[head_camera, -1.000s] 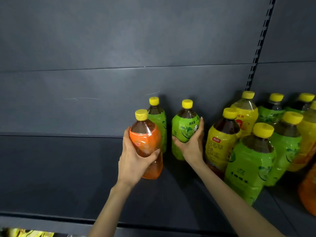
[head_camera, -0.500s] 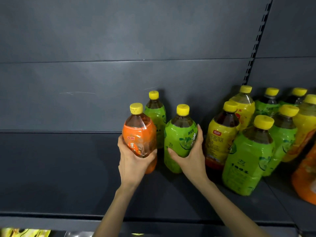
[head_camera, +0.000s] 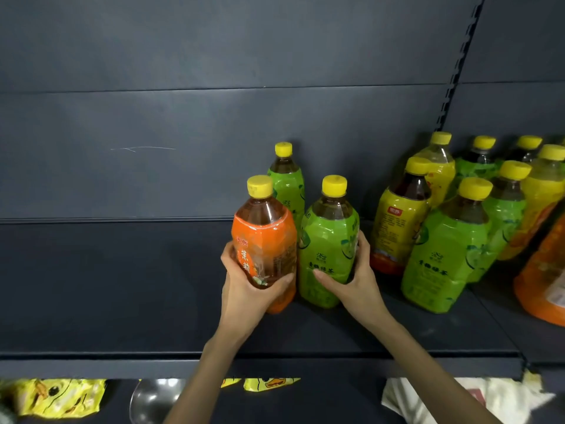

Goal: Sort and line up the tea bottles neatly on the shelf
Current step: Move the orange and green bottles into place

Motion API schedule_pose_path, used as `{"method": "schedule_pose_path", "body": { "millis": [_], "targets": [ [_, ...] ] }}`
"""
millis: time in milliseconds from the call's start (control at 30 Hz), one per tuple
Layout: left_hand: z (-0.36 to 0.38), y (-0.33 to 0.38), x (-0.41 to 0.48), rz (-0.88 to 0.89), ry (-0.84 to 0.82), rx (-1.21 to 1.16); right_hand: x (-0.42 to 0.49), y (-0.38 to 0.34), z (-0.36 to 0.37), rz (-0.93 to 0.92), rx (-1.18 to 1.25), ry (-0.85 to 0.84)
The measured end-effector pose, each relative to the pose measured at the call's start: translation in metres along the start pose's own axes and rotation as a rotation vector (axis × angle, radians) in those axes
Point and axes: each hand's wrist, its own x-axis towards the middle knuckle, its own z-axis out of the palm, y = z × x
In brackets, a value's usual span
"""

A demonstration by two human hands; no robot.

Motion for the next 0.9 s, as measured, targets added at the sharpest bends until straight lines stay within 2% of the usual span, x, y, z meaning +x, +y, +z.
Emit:
{"method": "schedule_pose_path", "body": {
  "millis": [467, 633, 767, 900],
  "targets": [
    [-0.012, 0.008, -0.046, -0.039, -0.03, -0.193, -0.082, -0.035, -0.015, 0.084, 0.023, 0.121],
    [-0.008, 0.022, -0.064, -0.103, -0.098, -0.377, -0.095, -0.043, -0.028, 0.139, 0.119, 0.165],
    [0.002, 0.034, -0.082, -0.116, -0.125, -0.421, -0.114, -0.043, -0.054, 0.198, 0.226, 0.211],
    [0.025, 0.054, -0.109, -0.126, -0.134, -0.448, -0.141, -0.052, -0.098, 0.217, 0.216, 0.233]
  ]
}}
